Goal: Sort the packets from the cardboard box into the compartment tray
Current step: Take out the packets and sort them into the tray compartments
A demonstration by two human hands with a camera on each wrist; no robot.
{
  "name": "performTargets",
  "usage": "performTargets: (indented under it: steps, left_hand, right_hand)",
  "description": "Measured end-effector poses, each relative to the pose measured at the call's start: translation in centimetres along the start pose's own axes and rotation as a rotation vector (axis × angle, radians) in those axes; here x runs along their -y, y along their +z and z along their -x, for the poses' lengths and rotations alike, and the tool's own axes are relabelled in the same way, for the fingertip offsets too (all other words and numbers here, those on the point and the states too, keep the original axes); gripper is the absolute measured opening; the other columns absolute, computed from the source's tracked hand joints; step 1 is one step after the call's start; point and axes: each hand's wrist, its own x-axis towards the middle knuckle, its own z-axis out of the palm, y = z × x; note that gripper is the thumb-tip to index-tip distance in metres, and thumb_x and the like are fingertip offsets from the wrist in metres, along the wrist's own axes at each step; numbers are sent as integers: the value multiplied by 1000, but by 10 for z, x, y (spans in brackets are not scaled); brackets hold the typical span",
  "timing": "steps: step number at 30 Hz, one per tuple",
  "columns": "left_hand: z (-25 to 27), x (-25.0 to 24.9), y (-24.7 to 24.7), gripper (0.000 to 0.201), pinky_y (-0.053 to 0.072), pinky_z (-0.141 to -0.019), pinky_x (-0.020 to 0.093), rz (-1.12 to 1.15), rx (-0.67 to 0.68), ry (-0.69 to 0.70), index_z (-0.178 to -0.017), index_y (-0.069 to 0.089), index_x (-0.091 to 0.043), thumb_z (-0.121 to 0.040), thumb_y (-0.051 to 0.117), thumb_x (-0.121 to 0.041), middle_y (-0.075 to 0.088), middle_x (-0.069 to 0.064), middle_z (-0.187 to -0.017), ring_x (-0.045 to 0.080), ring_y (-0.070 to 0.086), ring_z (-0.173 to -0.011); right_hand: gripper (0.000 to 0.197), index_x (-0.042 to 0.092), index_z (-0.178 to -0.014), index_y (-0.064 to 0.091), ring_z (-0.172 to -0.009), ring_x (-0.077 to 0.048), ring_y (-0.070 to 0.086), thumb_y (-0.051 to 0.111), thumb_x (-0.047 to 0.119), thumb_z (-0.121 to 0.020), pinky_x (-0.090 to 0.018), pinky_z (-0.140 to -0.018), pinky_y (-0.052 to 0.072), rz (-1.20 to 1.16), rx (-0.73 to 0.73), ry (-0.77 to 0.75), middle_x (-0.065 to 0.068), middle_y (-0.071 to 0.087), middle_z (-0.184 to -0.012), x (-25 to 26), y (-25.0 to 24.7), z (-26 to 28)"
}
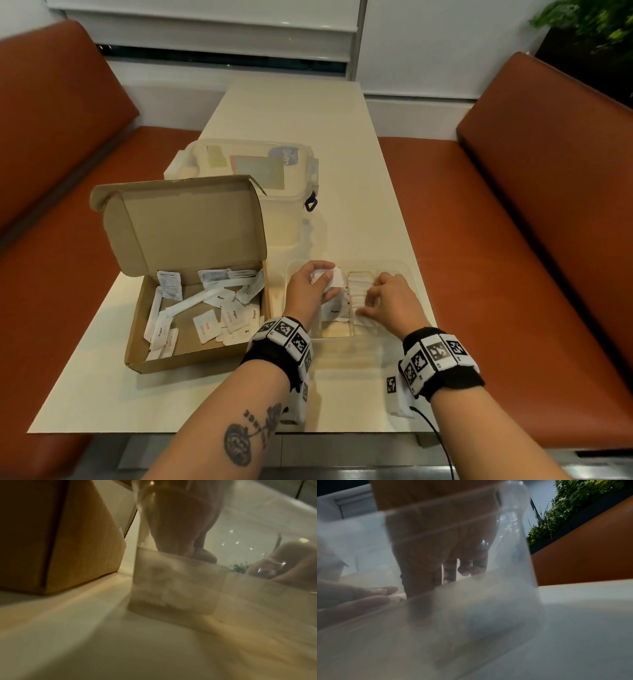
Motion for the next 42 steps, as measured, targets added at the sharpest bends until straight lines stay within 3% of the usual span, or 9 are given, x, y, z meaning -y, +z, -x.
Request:
performTargets:
  steps: [7, 12, 16, 23, 32, 35, 39, 42]
  left_hand:
    - [0, 2, 1, 15, 58, -67, 21, -2, 26, -9, -91, 65, -12, -93, 55, -2, 55, 9, -114, 18, 62, -92]
    - [-1, 1, 1, 15, 58, -69, 22, -2, 26, -9, -91, 64, -12, -94, 54, -2, 53, 8, -116, 20, 61, -97]
    - [-2, 0, 1, 15, 59, -70, 22, -4, 21, -4, -92, 64, -11, -94, 53, -1, 53, 9, -116, 21, 60, -97]
    - [-2, -2, 0, 14, 59, -75, 26, -7, 13, -11, -93, 64, -11, -94, 53, -1, 52, 9, -118, 19, 61, -95]
    - [-1, -1, 0, 15, 58, -68, 21, 24, 43, -22, -92, 65, -12, -93, 55, -2, 54, 1, -107, 15, 62, -89]
    - [-1, -2, -1, 14, 57, -68, 20, 46, 60, -40, -92, 66, -14, -93, 56, -4, 54, 2, -110, 11, 65, -86]
    - [0, -8, -1, 15, 57, -66, 20, 118, 72, -86, -94, 67, -11, -96, 52, -10, 54, 7, -112, 14, 61, -94]
    - [3, -15, 0, 17, 59, -64, 24, 179, 97, -161, -92, 68, -8, -95, 51, -8, 55, 11, -111, 23, 62, -98]
  right_hand:
    - [19, 19, -79, 71, -93, -8, 33, 74, 38, -77, -19, -78, 30, -13, -12, -63, 9, 42, -96, -1, -4, -2]
    - [10, 19, -80, 59, -91, -10, 46, 68, 21, -81, -20, -72, 33, -194, -101, -8, 5, 48, -94, -5, -1, 4]
    - [11, 24, -77, 59, -81, -8, 48, 65, 15, -76, -12, -61, 32, -248, 12, 9, 11, 45, -90, -8, 0, 7]
    - [21, 24, -70, 66, -79, -5, 48, 66, 5, -79, -8, -62, 32, -274, 60, 6, 8, 47, -91, -11, 4, 5]
    - [17, 27, -76, 64, -80, -7, 49, 76, 15, -72, -11, -60, 33, -224, 72, -9, 8, 46, -92, -8, 3, 7]
    - [17, 27, -74, 63, -79, -6, 49, 76, 17, -73, -12, -60, 32, -227, 76, -1, 8, 47, -92, -7, 3, 6]
    - [9, 27, -79, 62, -84, -8, 49, 70, 27, -81, -22, -69, 35, -339, -79, 28, 8, 53, -91, -1, -5, 4]
    - [6, 24, -87, 64, -76, -9, 52, 64, 29, -88, -24, -69, 40, -461, -215, 14, 6, 61, -86, 12, -13, -3]
